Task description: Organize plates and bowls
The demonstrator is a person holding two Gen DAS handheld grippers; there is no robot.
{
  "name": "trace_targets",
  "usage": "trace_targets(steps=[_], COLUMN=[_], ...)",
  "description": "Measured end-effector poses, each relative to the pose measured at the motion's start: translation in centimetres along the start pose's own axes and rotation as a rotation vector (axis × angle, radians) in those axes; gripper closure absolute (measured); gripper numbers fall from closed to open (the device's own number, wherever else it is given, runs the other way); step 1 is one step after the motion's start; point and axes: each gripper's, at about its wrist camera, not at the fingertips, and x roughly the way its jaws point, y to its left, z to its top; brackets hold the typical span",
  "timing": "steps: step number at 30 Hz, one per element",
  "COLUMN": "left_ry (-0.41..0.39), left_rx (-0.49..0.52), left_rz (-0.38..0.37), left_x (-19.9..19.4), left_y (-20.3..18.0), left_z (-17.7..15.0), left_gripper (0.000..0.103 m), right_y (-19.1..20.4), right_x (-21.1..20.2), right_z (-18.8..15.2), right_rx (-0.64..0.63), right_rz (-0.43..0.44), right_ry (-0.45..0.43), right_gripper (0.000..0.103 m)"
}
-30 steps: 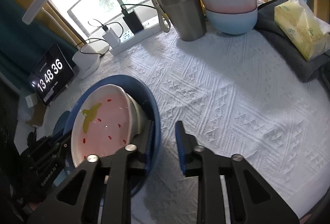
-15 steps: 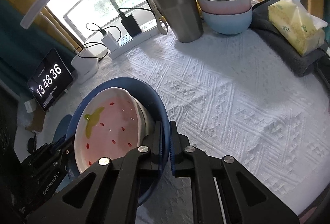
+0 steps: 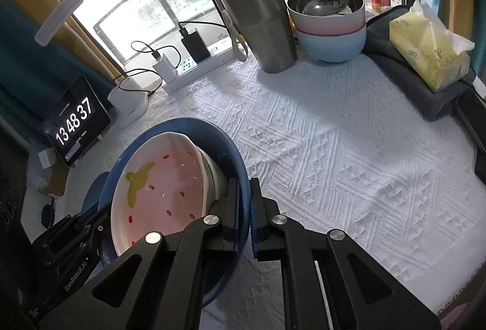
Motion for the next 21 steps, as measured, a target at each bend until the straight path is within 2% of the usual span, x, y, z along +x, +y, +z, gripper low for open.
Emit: trace_targets(steps=[21], left_ry=[-0.064], left_rx=[-0.021], left_rz=[-0.005], left_x=[-3.3], left_y=[1.9], left_z=[0.5], left_gripper=[0.09], right_y=[3.1], right_x=[-2.0], right_z=[0.7], right_rx=[-0.053], right_rz=[0.009], right_ry=[-0.037], right_gripper=[0.094])
